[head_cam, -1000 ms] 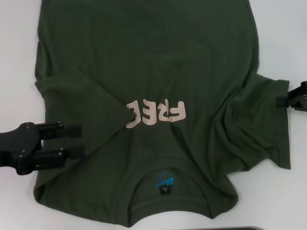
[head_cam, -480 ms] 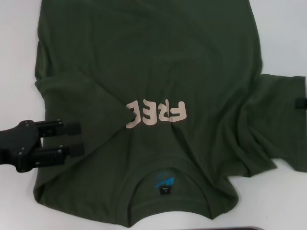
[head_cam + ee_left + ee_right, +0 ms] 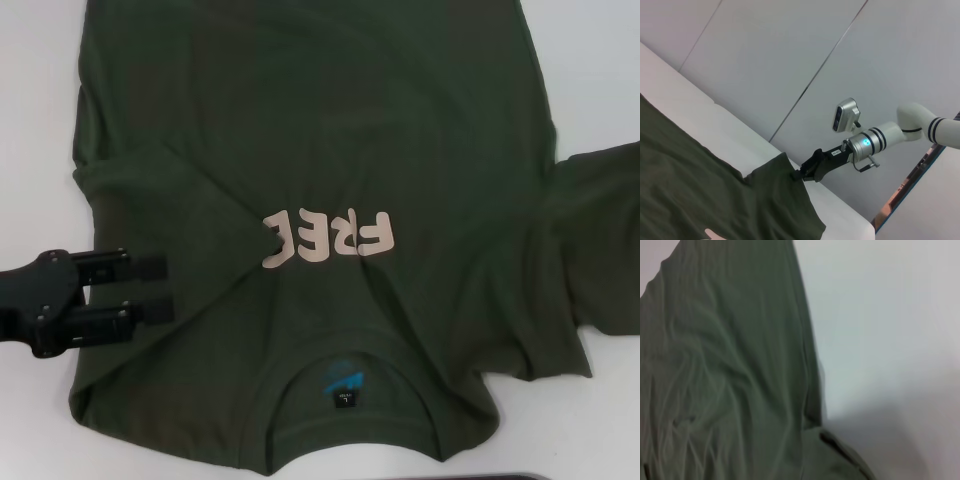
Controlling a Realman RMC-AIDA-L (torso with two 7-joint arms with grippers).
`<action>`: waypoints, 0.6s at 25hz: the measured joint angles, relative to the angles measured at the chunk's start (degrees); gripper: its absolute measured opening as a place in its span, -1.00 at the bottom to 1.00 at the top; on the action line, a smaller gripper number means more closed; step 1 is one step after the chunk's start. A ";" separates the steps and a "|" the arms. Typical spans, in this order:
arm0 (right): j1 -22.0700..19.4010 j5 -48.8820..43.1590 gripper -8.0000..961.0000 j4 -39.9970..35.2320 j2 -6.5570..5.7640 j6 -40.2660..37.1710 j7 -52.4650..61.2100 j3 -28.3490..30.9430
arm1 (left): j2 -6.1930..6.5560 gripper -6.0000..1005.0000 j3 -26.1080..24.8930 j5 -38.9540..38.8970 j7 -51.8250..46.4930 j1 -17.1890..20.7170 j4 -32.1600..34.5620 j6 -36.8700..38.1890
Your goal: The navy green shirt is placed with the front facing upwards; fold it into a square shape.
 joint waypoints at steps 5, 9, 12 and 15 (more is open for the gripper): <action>-1.39 -0.13 -0.96 -2.77 -0.12 -0.16 1.46 0.97 | 0.00 0.32 0.00 0.00 -0.07 0.10 0.08 0.14; -2.12 -0.15 -0.96 -3.92 -0.32 -0.70 1.79 2.62 | -0.01 0.32 0.00 0.00 -0.15 0.10 0.09 0.16; -1.95 -0.10 -0.96 -3.65 -0.18 -1.25 1.50 2.92 | -0.06 0.32 0.01 0.00 -0.17 0.05 0.09 0.17; -1.05 -0.02 -0.96 -3.44 0.53 -2.43 0.84 2.37 | -0.17 0.32 0.12 0.04 -0.18 0.01 0.09 0.17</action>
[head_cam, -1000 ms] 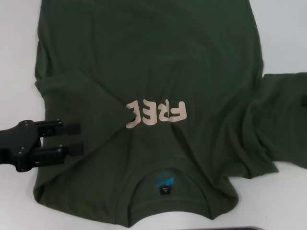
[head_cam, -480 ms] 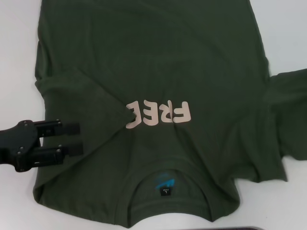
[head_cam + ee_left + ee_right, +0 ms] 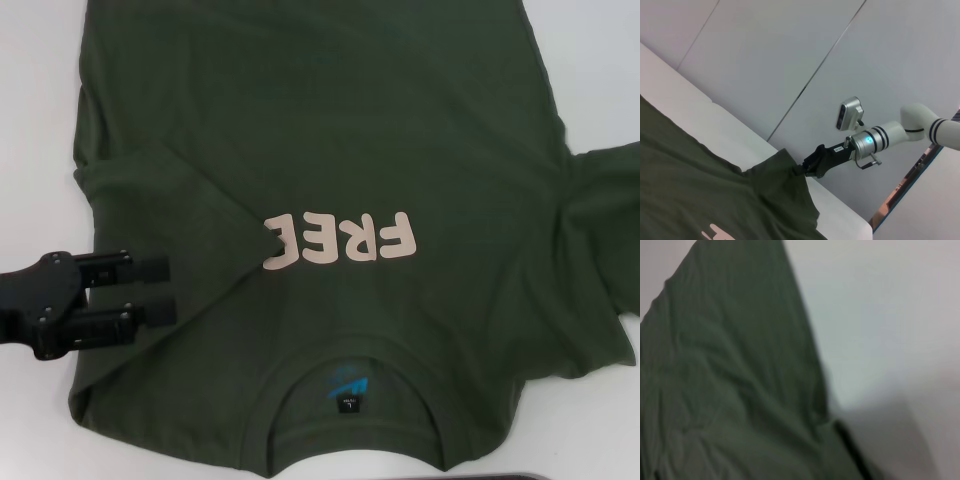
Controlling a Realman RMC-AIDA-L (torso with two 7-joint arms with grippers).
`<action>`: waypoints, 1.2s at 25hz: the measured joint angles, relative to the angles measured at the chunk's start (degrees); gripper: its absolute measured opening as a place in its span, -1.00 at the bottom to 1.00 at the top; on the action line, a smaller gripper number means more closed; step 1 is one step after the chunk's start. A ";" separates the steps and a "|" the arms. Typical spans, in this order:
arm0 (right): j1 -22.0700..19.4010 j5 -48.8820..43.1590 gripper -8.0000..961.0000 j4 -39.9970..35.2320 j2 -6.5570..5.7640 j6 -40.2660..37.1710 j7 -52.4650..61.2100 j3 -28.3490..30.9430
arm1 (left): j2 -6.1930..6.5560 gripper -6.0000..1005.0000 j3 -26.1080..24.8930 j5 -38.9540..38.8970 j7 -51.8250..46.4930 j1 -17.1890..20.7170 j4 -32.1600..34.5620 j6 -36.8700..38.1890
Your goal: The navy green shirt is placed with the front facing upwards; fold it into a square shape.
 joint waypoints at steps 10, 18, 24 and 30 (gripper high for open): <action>3.66 2.76 -0.96 0.07 2.90 -6.90 -2.33 -0.19 | 0.00 0.32 -0.12 0.01 0.00 0.21 0.42 -0.11; 6.19 6.88 -0.96 2.60 3.85 -8.64 -3.41 -0.20 | 0.00 0.32 -0.12 -0.04 0.00 -0.06 0.44 -0.15; 7.75 9.44 -0.95 9.69 4.53 -5.12 -5.95 -0.03 | 0.00 0.32 -0.11 -0.07 0.00 -0.05 0.44 -0.19; 8.92 10.81 -0.96 14.47 5.52 -1.09 -7.63 0.39 | 0.00 0.32 -0.11 -0.15 0.00 -0.05 0.44 -0.29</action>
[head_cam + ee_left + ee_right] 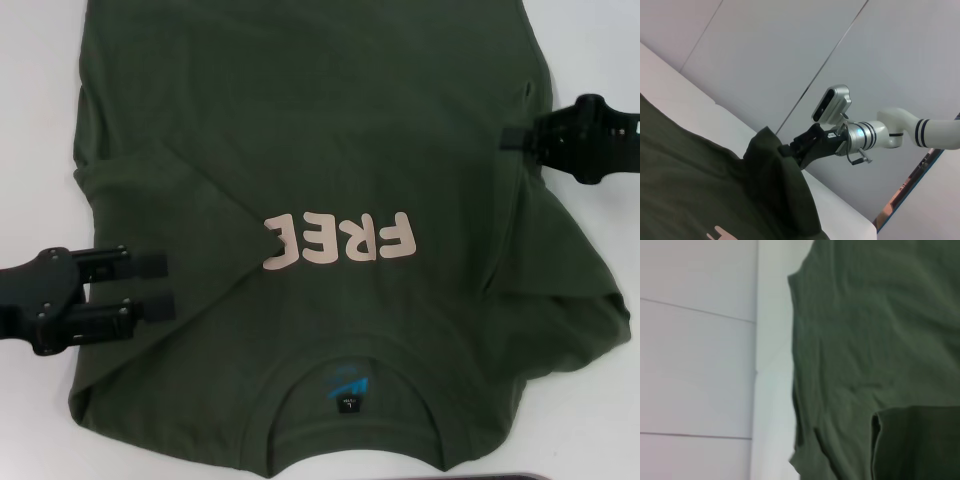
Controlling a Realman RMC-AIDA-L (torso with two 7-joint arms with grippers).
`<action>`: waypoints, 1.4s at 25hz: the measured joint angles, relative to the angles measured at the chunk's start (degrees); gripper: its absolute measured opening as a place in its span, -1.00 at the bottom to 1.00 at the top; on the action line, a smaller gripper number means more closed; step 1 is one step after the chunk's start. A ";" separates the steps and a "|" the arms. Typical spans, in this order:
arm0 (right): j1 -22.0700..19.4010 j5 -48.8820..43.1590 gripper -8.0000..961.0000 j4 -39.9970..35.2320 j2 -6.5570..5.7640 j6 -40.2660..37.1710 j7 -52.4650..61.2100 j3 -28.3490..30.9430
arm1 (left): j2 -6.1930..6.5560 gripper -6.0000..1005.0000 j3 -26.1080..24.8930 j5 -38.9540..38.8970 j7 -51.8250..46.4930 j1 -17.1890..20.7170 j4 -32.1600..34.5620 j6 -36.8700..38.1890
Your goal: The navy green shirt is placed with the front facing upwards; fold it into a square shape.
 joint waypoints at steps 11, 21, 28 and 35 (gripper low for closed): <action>-0.37 5.38 -0.96 2.92 1.16 2.26 -0.37 -0.22 | 0.00 0.32 0.00 0.00 0.00 -0.07 0.00 -0.05; -1.12 4.99 -0.86 3.36 1.39 4.17 -0.37 -0.69 | 0.00 0.31 0.00 0.02 -1.39 -0.14 0.71 0.02; -0.65 4.89 -0.65 3.47 0.15 3.63 1.44 -3.84 | -0.25 0.31 0.00 0.02 -1.41 -0.34 1.15 -0.05; -0.21 7.06 0.06 -0.99 -2.15 -3.58 4.17 -3.36 | -0.27 0.31 0.09 0.02 -2.25 -0.75 1.51 0.29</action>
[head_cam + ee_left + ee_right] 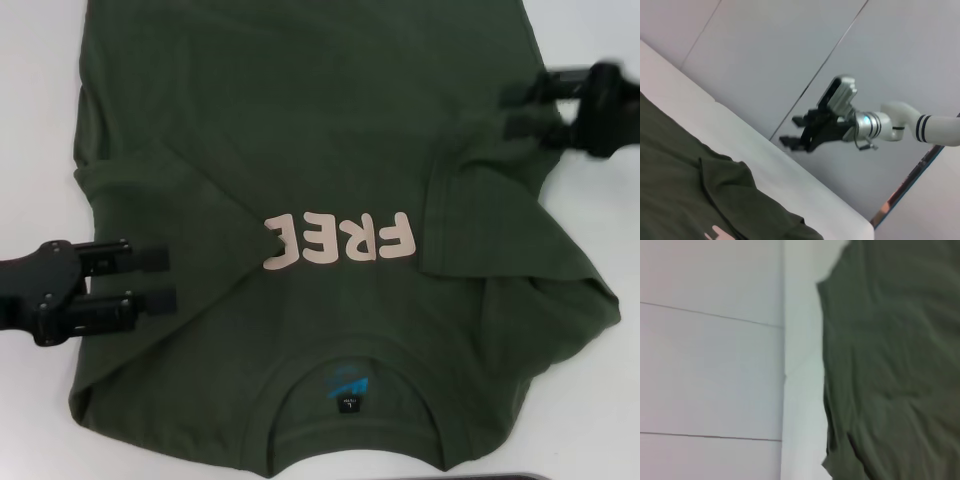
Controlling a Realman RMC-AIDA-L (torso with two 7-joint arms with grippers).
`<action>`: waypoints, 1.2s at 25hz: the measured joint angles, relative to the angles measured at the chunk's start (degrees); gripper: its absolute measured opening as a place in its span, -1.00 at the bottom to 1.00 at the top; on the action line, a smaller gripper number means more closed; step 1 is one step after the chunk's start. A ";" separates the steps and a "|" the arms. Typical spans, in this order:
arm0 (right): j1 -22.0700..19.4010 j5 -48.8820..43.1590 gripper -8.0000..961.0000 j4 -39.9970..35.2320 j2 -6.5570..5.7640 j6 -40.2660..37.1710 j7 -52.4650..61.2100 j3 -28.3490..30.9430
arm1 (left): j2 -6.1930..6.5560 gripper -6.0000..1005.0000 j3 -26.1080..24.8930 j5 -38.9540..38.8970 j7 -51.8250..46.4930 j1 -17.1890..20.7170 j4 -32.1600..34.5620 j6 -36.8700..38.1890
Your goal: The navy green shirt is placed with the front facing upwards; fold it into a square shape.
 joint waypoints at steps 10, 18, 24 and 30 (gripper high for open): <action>-1.76 0.07 0.04 -9.76 -5.56 -1.37 -0.21 -0.25 | 0.62 0.31 6.20 0.62 -28.11 -4.16 -0.14 0.95; -2.29 -3.44 0.05 -13.45 -5.46 2.28 -2.01 -0.48 | -4.89 0.31 8.38 1.24 -45.28 -9.37 -0.57 -1.93; -1.44 -3.64 0.05 -13.50 -4.93 2.88 -2.07 -0.70 | -6.06 0.31 10.74 1.24 -48.14 -11.23 -1.02 -4.57; -1.31 -3.67 0.04 -13.53 -4.68 2.80 -1.77 -2.74 | -5.41 0.11 9.55 0.92 -48.54 -10.52 -1.22 -5.06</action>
